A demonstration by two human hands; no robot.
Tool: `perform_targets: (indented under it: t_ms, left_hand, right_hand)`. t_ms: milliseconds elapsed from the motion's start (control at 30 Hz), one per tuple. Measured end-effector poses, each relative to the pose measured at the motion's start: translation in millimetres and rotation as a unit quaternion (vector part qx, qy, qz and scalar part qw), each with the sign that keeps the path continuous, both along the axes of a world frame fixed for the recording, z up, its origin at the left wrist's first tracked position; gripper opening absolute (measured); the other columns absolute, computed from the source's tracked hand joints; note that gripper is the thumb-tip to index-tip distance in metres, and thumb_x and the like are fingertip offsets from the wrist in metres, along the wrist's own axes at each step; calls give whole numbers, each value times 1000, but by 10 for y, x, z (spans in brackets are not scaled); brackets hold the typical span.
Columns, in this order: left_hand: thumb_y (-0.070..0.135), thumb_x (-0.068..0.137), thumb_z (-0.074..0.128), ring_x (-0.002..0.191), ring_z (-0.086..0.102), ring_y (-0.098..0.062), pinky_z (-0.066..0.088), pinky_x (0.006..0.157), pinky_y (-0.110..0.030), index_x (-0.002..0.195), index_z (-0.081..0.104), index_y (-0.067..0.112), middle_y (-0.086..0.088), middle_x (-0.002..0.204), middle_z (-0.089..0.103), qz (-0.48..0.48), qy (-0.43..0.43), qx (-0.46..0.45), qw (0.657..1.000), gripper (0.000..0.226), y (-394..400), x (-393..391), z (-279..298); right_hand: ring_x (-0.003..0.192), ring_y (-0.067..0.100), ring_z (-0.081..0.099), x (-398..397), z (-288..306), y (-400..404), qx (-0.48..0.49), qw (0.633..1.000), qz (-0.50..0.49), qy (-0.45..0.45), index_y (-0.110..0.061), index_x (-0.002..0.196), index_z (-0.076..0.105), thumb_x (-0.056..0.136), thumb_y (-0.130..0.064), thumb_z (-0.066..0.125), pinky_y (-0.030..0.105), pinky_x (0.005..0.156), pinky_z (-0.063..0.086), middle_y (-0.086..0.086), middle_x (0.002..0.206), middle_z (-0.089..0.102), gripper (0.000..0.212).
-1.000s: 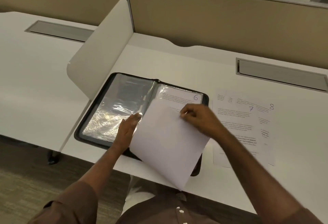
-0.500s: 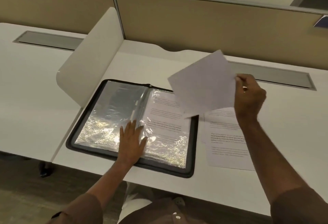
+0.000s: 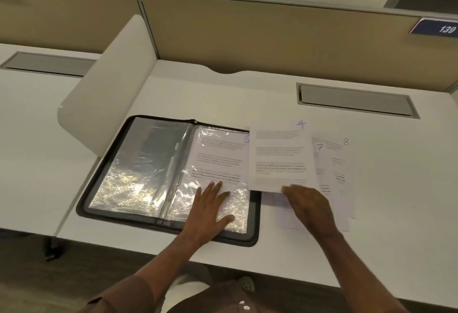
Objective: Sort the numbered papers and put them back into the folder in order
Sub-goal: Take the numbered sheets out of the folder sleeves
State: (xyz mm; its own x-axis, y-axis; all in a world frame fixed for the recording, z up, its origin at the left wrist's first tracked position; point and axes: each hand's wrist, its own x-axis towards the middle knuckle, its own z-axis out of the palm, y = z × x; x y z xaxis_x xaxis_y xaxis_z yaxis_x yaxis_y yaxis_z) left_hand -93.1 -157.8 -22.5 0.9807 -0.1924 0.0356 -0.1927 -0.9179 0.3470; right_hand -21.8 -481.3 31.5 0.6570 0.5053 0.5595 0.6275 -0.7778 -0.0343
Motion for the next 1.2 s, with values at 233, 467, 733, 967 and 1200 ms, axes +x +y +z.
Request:
perform_targets:
  t_ms: [233,467,733,967,1200]
  left_hand:
    - [81,82,46,154,17,-24,15,123,-58,145,44,31,-2,164,28,-4,-1,5,1000,80,-70,-9,43]
    - [64,78,72,148,34,-22,23,122,-54,122,60,29,1,153,45,29,-19,-48,998,57,-81,20,68]
    - [28,90,74,103,59,-2,52,91,-25,97,63,27,15,107,65,157,-51,-247,955,13,4,52,393]
    - [17,92,72,88,70,-14,60,76,-35,98,68,15,1,93,71,340,-86,-417,838,8,424,158,663]
    - [2,101,48,76,69,-23,58,56,-29,91,69,11,-8,92,71,530,-83,-597,597,25,1243,-7,668]
  right_hand:
    - [82,26,75,-137,-389,-222,-6,994,-76,84,-12,103,78,91,-25,49,37,67,61,6,97,77,34]
    - [78,32,73,-172,-395,-369,-8,982,-148,119,-8,102,76,84,-16,64,42,66,62,12,94,75,23]
    - [103,28,68,-190,-268,-126,25,971,-154,181,-14,108,74,84,-21,79,41,83,55,7,116,71,25]
    - [113,22,62,-214,-94,692,64,981,-9,181,-16,113,72,90,-22,71,38,94,52,4,123,69,24]
    - [118,18,61,-248,-29,1266,59,978,68,188,-21,115,72,91,-26,70,31,105,42,1,127,68,25]
